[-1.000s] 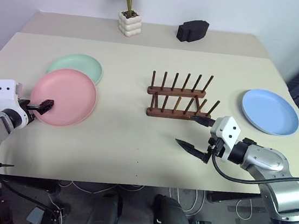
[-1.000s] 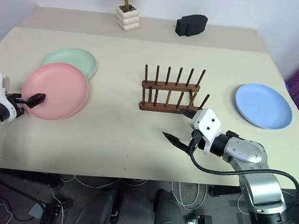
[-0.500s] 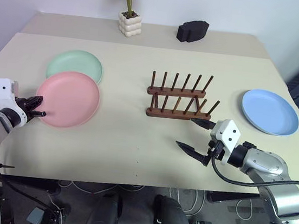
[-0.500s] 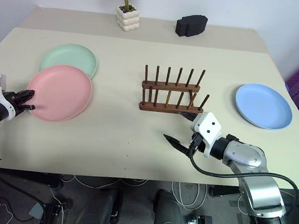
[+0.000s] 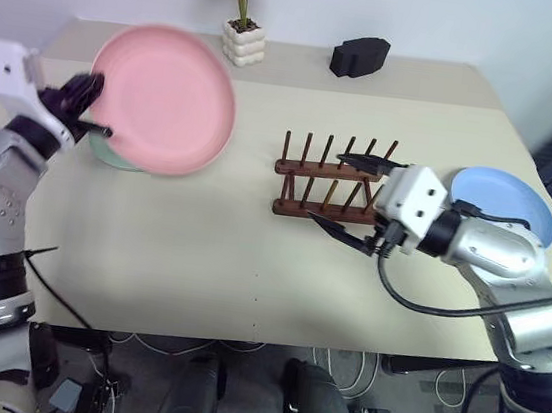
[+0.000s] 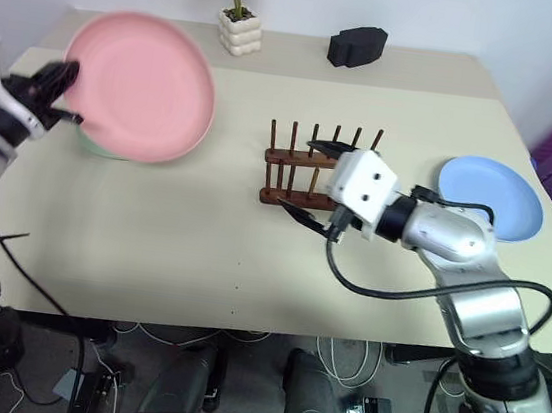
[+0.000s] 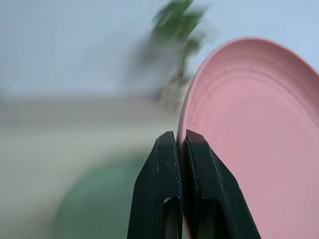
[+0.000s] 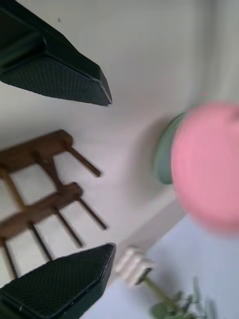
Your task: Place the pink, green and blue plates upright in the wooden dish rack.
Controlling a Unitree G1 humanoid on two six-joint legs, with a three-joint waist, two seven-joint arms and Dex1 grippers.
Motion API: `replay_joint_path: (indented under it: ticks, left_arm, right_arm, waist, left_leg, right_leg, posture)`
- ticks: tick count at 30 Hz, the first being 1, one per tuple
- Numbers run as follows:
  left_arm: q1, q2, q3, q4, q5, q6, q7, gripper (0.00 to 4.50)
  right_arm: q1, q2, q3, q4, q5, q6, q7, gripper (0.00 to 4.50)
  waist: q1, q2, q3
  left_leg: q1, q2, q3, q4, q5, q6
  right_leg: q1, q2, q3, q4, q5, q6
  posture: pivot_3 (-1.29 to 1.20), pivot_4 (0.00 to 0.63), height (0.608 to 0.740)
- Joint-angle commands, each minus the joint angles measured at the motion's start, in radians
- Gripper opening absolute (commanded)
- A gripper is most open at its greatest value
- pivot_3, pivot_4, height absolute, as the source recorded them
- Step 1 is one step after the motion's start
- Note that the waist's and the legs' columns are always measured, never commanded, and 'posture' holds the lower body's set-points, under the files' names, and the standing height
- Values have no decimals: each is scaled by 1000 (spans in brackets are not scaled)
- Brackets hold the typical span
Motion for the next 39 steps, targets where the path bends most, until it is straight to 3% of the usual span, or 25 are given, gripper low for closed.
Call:
replay_joint_path:
  ticks: [1, 8, 18, 21, 27, 33, 34, 39]
  left_arm:
    - [-102, -44, -73, -92, 3, -1, 55, 53]
    - [-240, -176, -176, -181, -4, 43, 167, 53]
    - [-249, -200, -206, -267, -46, 122, 174, 53]
    - [-241, -203, -203, -271, -49, 131, 174, 0]
    - [-237, -224, -199, -274, -63, 148, 175, 0]
    - [-228, -246, -182, -268, -94, 168, 170, 0]
    - [-226, -251, -177, -268, -101, 170, 172, 663]
    - [-229, -286, -128, -244, -126, 125, 204, 2958]
  right_arm:
    - [-115, 42, 109, 45, -170, -62, -65, 4500]
    - [-224, 138, 244, 210, -432, -226, -175, 4500]
    - [-250, 168, 255, 340, -602, -342, -228, 4500]
    - [-246, 177, 251, 349, -616, -360, -227, 3156]
    - [-243, 182, 249, 360, -664, -400, -243, 52]
    - [-230, 178, 244, 370, -727, -452, -276, 52]
    - [-226, 179, 242, 369, -735, -458, -282, 0]
    - [-212, 187, 236, 365, -770, -476, -312, 0]
  waist:
    - [-3, 0, 0]
    - [-5, 0, 0]
    - [-6, 0, 0]
    - [-6, 0, 0]
    - [-6, 0, 0]
    - [-6, 0, 0]
    - [-6, 0, 0]
    - [-6, 0, 0]
  left_leg:
    - [0, 0, 0, 0, 0, 0]
    - [0, 0, 0, 0, 0, 0]
    - [0, 0, -1, 0, 0, 0]
    - [0, 0, -1, 0, 0, 0]
    - [0, 0, -1, 0, 0, 0]
    - [0, 0, -1, 0, 0, 0]
    - [0, 0, -1, 0, 0, 0]
    - [0, 0, -1, 0, 0, 0]
  right_leg:
    - [0, 0, 0, 0, 1, 1]
    - [0, 1, 0, 1, 1, 3]
    - [-1, 1, 0, 1, 1, 2]
    - [-1, 1, 0, 1, 1, 3]
    - [-1, 1, 0, 1, 1, 3]
    - [0, 1, 0, 1, 1, 2]
    - [0, 2, 0, 1, 1, 2]
    - [0, 1, 0, 1, 1, 2]
  posture:
    - [0, 150, 740]
    - [0, 150, 740]
    - [0, 150, 740]
    - [0, 150, 740]
    - [0, 150, 740]
    - [0, 150, 740]
    - [0, 150, 740]
    - [0, 150, 740]
